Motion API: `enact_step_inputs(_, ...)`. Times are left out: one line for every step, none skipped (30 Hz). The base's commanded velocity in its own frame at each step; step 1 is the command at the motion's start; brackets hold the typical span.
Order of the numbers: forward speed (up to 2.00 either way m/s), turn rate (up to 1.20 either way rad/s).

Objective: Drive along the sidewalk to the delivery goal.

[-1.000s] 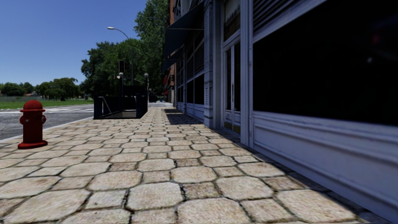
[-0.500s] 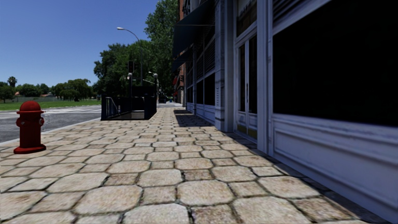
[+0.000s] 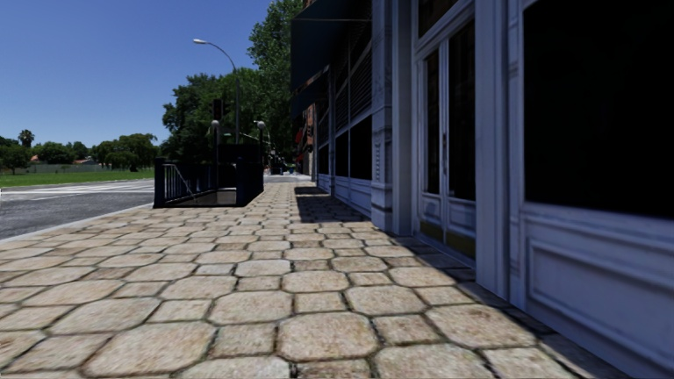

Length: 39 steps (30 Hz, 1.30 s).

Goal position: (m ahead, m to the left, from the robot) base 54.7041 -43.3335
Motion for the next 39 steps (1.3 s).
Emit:
enact_step_inputs(2.00,0.34)
enact_step_inputs(2.00,0.37)
enact_step_inputs(2.00,0.38)
enact_step_inputs(2.00,0.39)
enact_step_inputs(2.00,0.39)
enact_step_inputs(2.00,0.39)
enact_step_inputs(2.00,0.39)
enact_step_inputs(2.00,0.39)
enact_step_inputs(2.00,0.40)
enact_step_inputs(2.00,0.42)
enact_step_inputs(2.00,0.43)
enact_step_inputs(2.00,0.43)
enact_step_inputs(2.00,0.43)
enact_step_inputs(2.00,0.34)
enact_step_inputs(2.00,0.00)
enact_step_inputs(2.00,0.00)
enact_step_inputs(2.00,0.00)
enact_step_inputs(2.00,0.00)
enact_step_inputs(2.00,0.00)
enact_step_inputs(2.00,0.00)
enact_step_inputs(2.00,0.00)
enact_step_inputs(2.00,0.00)
enact_step_inputs(2.00,0.00)
enact_step_inputs(2.00,0.00)
enact_step_inputs(2.00,0.00)
enact_step_inputs(2.00,0.00)
enact_step_inputs(2.00,0.00)
enact_step_inputs(2.00,0.12)
enact_step_inputs(2.00,0.23)
enact_step_inputs(2.00,0.23)
enact_step_inputs(2.00,0.25)
enact_step_inputs(2.00,0.26)
enact_step_inputs(2.00,0.26)
enact_step_inputs(2.00,0.26)
enact_step_inputs(2.00,0.26)
enact_step_inputs(2.00,0.26)
enact_step_inputs(2.00,0.26)
enact_step_inputs(2.00,0.26)
enact_step_inputs(2.00,0.26)
